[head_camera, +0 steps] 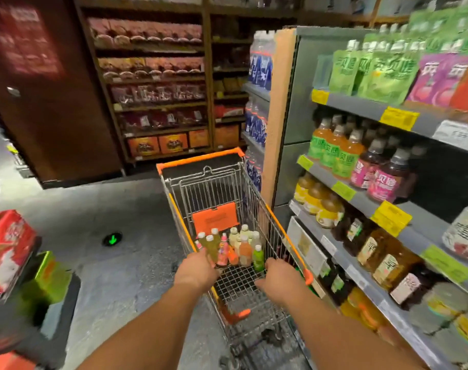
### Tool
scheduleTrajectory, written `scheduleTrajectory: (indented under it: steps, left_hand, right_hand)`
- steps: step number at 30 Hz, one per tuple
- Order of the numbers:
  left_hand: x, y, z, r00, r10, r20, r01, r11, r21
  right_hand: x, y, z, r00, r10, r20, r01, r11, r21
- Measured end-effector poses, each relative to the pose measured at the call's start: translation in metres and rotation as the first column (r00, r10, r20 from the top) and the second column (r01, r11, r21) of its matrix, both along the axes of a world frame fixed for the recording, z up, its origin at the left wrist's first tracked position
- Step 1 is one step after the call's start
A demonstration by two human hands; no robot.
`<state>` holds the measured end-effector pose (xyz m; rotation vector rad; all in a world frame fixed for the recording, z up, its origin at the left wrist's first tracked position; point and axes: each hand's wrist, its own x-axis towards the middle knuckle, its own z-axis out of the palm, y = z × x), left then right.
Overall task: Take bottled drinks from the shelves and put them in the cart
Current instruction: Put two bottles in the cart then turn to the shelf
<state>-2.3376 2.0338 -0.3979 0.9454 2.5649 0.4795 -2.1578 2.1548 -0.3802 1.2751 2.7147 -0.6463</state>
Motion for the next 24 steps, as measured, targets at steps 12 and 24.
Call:
scheduleTrajectory:
  steps: [12,24]
  left_hand:
    - [-0.039,0.062,-0.049,0.985,-0.055,0.161,0.063,0.997,-0.044]
    - [-0.112,0.187,-0.138,0.932,0.169,0.320,-0.117,0.977,-0.177]
  right_hand:
    - [-0.058,0.056,-0.053,0.989,-0.110,0.096,0.124,0.980,-0.154]
    - [-0.144,0.175,-0.157,0.967,-0.184,0.176,0.237,0.904,-0.356]
